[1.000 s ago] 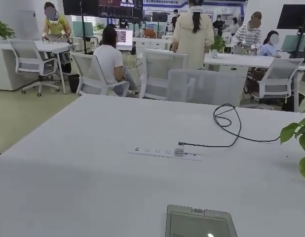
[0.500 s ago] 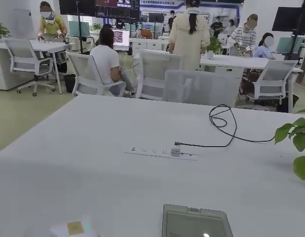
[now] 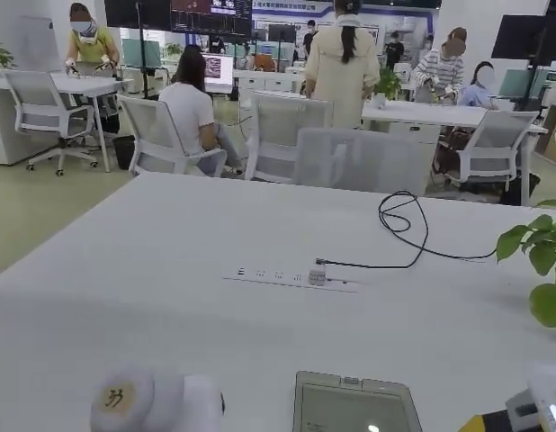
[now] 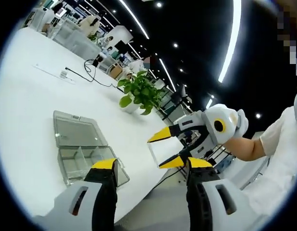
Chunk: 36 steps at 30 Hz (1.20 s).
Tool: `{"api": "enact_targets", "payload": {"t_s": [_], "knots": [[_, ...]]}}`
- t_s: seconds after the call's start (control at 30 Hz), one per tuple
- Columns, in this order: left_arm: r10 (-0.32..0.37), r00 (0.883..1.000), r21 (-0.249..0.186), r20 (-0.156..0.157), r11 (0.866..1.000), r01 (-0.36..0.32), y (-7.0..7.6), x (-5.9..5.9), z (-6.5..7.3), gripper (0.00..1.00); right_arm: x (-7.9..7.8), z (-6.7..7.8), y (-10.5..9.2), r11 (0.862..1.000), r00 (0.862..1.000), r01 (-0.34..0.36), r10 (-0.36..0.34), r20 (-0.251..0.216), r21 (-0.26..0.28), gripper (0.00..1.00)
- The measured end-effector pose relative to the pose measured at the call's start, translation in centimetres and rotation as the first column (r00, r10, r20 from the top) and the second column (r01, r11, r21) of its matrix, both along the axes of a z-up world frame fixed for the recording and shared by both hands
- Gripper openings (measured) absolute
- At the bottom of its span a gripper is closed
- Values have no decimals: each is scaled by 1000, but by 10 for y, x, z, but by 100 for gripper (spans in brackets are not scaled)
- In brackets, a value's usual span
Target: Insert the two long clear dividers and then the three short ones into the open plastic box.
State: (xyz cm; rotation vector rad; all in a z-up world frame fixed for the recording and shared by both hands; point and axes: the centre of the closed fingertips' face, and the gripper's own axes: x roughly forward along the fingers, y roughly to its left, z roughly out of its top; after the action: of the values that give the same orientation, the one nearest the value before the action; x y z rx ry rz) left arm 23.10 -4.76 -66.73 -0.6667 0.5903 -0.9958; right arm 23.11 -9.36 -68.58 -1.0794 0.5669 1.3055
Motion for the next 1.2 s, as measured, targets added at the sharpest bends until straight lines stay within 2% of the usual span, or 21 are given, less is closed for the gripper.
{"api": "enact_targets", "payload": {"t_s": [0.07, 0.1, 0.17, 0.4, 0.47, 0.57, 0.93, 1.2], "knots": [[-8, 1000, 2, -26, 1000, 8, -5, -1, -2, 51, -2, 3, 5, 1000, 1000, -5, 5, 3, 5, 33], [-11, 1000, -2, -28, 1000, 11, -7, -1, -2, 48, -3, 5, 8, 1000, 1000, -12, 12, 7, 8, 33], [-29, 998, -8, -57, 1000, 29, -13, -4, -3, 44, -5, 6, 13, 1000, 1000, -22, 22, 16, 4, 33], [-51, 993, -23, -106, 999, 49, -28, -8, -8, 28, -8, 11, 21, 999, 998, -44, 45, 35, -4, 33], [-51, 991, -25, -125, 999, 48, -30, -9, -10, 19, -9, 12, 23, 999, 998, -48, 48, 37, -4, 33], [-51, 990, -24, -135, 999, 48, -31, -9, -12, 12, -10, 13, 24, 999, 998, -48, 48, 35, -2, 33], [-62, 988, -35, -141, 998, 57, -33, -12, -11, 1, -12, 10, 25, 998, 998, -55, 56, 34, -14, 33], [-56, 987, -40, -148, 998, 51, -32, -12, -11, 0, -13, 10, 26, 998, 997, -64, 64, 41, -17, 33]]}}
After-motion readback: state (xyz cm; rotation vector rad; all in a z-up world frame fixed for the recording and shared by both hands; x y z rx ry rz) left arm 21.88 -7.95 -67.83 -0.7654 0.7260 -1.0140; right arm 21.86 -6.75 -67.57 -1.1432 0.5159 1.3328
